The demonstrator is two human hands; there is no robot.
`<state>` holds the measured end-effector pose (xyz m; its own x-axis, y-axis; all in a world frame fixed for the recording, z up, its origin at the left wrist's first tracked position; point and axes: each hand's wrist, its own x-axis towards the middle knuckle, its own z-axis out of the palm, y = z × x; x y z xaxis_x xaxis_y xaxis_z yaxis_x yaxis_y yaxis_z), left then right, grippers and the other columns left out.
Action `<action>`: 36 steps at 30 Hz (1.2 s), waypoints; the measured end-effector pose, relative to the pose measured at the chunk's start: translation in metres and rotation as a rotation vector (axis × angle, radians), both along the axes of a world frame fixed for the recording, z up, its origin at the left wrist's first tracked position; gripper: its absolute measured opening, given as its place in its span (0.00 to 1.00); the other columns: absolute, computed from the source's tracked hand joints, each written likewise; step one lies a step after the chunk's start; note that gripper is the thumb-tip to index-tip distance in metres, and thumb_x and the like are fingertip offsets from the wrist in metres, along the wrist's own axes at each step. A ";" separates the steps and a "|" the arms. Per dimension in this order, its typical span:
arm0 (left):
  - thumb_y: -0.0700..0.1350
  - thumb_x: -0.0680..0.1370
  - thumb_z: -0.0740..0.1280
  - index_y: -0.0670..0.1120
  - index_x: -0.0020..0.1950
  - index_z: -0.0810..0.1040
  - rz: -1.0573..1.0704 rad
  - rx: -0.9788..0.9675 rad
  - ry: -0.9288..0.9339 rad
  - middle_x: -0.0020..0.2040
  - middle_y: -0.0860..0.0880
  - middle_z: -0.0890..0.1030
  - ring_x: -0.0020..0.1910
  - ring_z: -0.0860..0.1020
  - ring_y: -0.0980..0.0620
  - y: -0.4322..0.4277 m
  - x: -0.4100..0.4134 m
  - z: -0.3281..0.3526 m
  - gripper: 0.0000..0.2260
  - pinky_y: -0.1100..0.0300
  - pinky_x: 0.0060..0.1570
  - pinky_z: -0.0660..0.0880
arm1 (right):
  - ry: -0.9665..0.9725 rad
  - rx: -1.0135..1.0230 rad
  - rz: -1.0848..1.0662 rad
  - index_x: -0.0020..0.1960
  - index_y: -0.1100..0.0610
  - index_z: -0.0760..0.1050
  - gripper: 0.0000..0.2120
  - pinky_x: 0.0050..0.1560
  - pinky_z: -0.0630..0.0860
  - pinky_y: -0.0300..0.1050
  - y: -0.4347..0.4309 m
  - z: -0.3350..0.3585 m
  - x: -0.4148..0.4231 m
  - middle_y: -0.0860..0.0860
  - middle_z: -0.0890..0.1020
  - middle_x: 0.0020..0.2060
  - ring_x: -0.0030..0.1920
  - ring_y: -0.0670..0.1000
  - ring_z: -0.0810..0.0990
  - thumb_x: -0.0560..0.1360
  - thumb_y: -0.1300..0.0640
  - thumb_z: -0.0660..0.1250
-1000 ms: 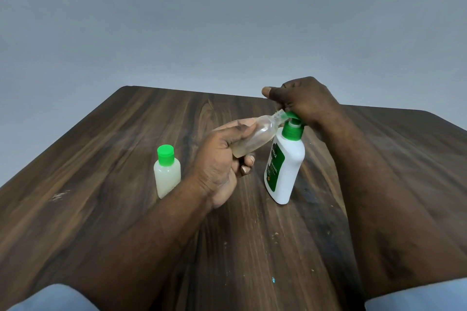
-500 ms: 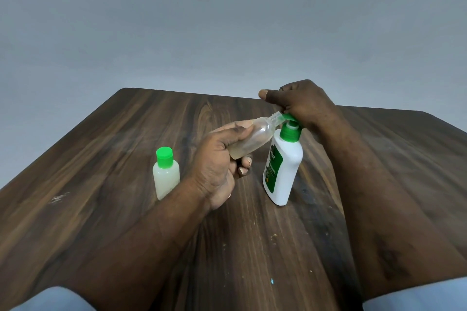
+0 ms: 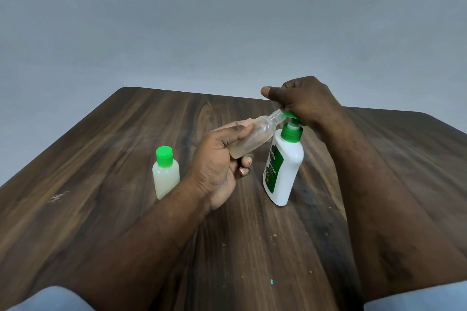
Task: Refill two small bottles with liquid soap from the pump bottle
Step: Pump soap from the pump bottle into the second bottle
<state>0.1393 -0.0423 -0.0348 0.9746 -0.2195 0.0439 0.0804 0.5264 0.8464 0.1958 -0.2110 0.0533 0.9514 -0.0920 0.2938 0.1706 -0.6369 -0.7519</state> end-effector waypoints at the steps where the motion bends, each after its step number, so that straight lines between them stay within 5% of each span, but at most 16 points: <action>1: 0.46 0.82 0.65 0.38 0.69 0.78 0.003 -0.004 0.004 0.57 0.36 0.80 0.26 0.69 0.56 0.000 0.000 0.000 0.18 0.63 0.24 0.66 | 0.002 -0.004 -0.002 0.29 0.55 0.67 0.27 0.34 0.67 0.43 0.001 -0.001 0.000 0.45 0.70 0.21 0.27 0.48 0.68 0.73 0.41 0.77; 14: 0.46 0.83 0.65 0.39 0.68 0.79 -0.011 -0.016 0.020 0.58 0.34 0.80 0.26 0.69 0.56 -0.001 -0.003 0.002 0.17 0.63 0.25 0.66 | -0.091 -0.027 -0.037 0.33 0.62 0.73 0.28 0.38 0.71 0.47 -0.001 0.003 -0.003 0.52 0.77 0.29 0.31 0.50 0.72 0.73 0.39 0.77; 24: 0.44 0.82 0.65 0.36 0.70 0.76 0.003 -0.036 0.026 0.57 0.36 0.80 0.25 0.68 0.56 0.001 0.000 0.002 0.19 0.63 0.24 0.66 | -0.018 -0.002 -0.001 0.26 0.54 0.69 0.26 0.34 0.68 0.43 0.002 -0.003 0.000 0.47 0.73 0.23 0.26 0.47 0.70 0.74 0.42 0.77; 31: 0.45 0.82 0.66 0.37 0.71 0.76 -0.015 -0.039 0.028 0.57 0.37 0.79 0.26 0.69 0.56 -0.001 0.000 0.002 0.20 0.63 0.24 0.66 | -0.037 0.036 0.041 0.27 0.54 0.75 0.24 0.41 0.76 0.49 -0.002 0.001 0.000 0.56 0.82 0.30 0.32 0.51 0.78 0.73 0.41 0.77; 36: 0.45 0.82 0.66 0.36 0.71 0.76 -0.007 -0.049 0.024 0.57 0.36 0.79 0.25 0.68 0.56 0.000 -0.001 0.003 0.20 0.63 0.24 0.66 | -0.020 0.048 0.042 0.28 0.54 0.75 0.23 0.41 0.75 0.49 -0.001 0.000 0.000 0.50 0.80 0.28 0.33 0.51 0.78 0.74 0.43 0.77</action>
